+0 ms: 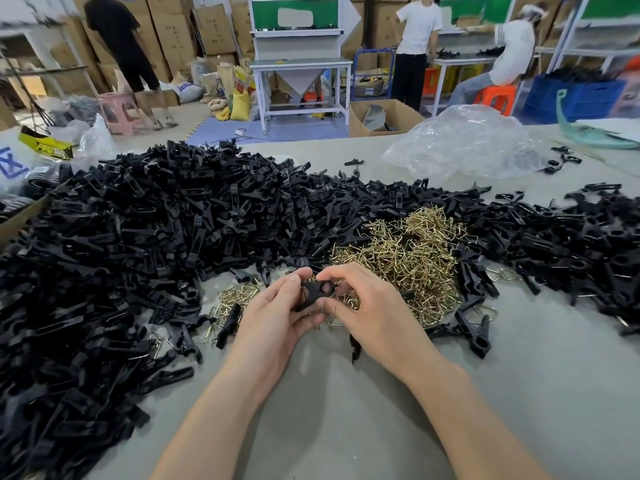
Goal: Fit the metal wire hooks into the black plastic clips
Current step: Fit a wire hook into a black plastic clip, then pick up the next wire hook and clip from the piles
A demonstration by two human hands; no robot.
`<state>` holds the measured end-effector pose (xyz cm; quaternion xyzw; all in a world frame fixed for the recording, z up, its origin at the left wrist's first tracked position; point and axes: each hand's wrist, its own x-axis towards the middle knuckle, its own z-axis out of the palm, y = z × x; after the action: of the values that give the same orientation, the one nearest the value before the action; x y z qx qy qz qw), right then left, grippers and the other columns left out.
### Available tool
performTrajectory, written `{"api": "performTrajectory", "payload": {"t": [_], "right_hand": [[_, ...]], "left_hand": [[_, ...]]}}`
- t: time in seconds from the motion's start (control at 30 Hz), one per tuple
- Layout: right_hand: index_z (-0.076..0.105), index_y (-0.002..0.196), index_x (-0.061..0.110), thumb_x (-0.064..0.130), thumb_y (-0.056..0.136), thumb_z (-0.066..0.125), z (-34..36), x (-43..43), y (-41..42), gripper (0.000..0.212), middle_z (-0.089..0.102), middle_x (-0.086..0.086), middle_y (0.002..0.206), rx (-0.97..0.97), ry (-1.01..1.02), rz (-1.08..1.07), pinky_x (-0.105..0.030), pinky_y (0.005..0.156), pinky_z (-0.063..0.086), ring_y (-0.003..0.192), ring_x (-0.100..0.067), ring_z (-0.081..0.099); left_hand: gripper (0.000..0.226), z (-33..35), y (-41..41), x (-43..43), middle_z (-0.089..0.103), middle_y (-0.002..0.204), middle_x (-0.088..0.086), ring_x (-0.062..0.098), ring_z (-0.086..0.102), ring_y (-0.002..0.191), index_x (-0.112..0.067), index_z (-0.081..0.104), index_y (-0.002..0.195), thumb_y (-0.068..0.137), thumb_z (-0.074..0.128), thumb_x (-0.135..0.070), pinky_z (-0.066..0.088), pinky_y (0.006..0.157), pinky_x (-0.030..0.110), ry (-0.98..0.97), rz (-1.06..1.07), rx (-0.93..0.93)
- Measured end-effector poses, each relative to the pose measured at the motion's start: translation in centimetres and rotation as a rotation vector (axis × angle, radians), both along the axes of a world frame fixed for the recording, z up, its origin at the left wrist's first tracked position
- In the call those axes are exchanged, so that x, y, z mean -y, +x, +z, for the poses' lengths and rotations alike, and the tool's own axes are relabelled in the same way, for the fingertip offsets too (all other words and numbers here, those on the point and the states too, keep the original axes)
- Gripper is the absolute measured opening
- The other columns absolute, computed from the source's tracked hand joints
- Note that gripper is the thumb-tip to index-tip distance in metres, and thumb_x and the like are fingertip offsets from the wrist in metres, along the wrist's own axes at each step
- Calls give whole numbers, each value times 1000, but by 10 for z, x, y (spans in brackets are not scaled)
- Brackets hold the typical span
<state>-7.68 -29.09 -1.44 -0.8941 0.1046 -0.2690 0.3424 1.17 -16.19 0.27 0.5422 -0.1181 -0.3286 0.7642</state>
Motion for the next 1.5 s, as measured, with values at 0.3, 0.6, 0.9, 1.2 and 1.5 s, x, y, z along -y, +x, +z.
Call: {"api": "performTrajectory", "payload": {"t": [0.3,0.6,0.9,1.2,1.5], "right_hand": [[61,117,35,26,93,67,1,2,-11,26,60,26,106,37,-10,-34,-13,86,44,98,3,57],[42,143,27,33,90,75,69,110,-58,63,70,4,101,708,776,-558,-19,66,54,77,-6,70],[13,159,33,28,100,56,44,50,-35,73,62,16,114,440,472,-703,-15,49,45,59,2,58],[56,137,13,4,98,56,6,-29,18,40,63,2,109,209,-148,-325,-32,84,54,86,-6,54],[60,132,16,3,98,53,-2,-18,17,36,56,9,106,199,-111,-299,-22,76,42,73,9,38]], "left_hand": [[37,-3,-1,4,75,85,12,23,71,73,-8,64,120,106,41,-35,61,66,30,-11,3,28],[37,-6,-1,4,73,79,15,22,70,67,-4,63,115,108,38,-30,60,60,27,-13,-1,18],[26,-9,-7,-10,71,84,-7,12,66,78,-33,68,107,106,42,-32,51,70,31,336,279,805],[46,-29,24,-37,53,132,35,53,41,129,2,63,126,91,65,-28,26,110,65,1288,466,1111],[31,-24,31,-29,62,113,17,38,52,105,-7,66,122,93,64,-17,44,92,47,1170,340,1283]]}}
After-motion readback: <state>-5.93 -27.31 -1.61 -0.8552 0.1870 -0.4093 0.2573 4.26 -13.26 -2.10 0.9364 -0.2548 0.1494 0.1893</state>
